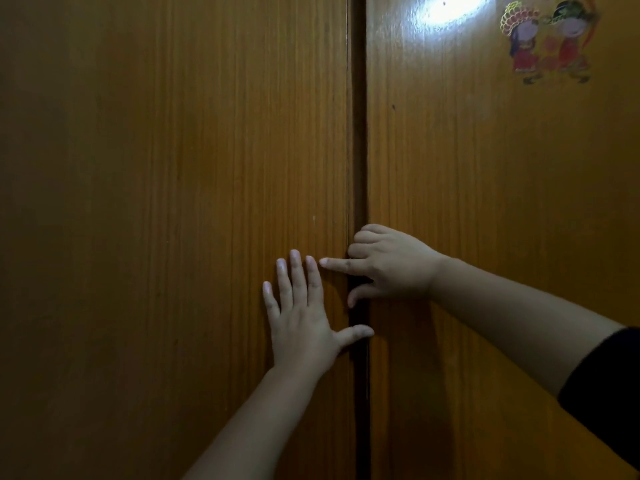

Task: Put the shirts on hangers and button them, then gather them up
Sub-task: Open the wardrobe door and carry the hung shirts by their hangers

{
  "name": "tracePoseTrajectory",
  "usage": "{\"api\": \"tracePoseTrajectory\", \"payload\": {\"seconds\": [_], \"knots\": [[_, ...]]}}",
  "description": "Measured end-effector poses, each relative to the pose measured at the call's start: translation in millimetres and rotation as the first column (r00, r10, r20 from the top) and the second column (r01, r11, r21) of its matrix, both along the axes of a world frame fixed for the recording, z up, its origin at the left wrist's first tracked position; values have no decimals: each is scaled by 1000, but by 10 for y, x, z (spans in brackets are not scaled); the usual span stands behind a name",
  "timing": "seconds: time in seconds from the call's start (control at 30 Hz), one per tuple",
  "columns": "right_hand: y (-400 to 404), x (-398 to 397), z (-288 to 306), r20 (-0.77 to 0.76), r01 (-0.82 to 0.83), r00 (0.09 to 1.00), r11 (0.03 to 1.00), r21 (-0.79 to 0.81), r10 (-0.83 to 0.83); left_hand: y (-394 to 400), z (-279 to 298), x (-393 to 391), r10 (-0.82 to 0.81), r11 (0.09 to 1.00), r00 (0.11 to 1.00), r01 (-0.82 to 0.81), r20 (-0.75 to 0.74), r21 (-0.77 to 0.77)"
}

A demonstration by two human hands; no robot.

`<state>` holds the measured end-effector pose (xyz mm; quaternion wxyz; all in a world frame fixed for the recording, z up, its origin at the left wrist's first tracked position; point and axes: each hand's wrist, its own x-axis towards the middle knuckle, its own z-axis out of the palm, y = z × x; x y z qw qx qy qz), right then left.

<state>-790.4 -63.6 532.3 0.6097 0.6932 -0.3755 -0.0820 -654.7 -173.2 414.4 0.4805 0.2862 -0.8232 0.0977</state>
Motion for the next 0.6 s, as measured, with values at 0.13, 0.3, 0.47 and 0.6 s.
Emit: {"api": "tracePoseTrajectory", "payload": {"seconds": [0.13, 0.3, 0.47, 0.6], "knots": [[-35, -37, -2, -4, -38, 999, 999, 11, 38, 49, 59, 76, -42, 997, 999, 40, 32, 65], [-61, -20, 6, -19, -76, 997, 997, 8, 76, 125, 105, 123, -65, 990, 997, 59, 41, 130], [-71, 39, 42, -49, -50, 997, 998, 33, 51, 129, 111, 134, -66, 991, 997, 62, 28, 121], [-34, 121, 3, -26, -94, 995, 996, -2, 94, 129, 122, 157, -76, 988, 995, 67, 62, 142]]}}
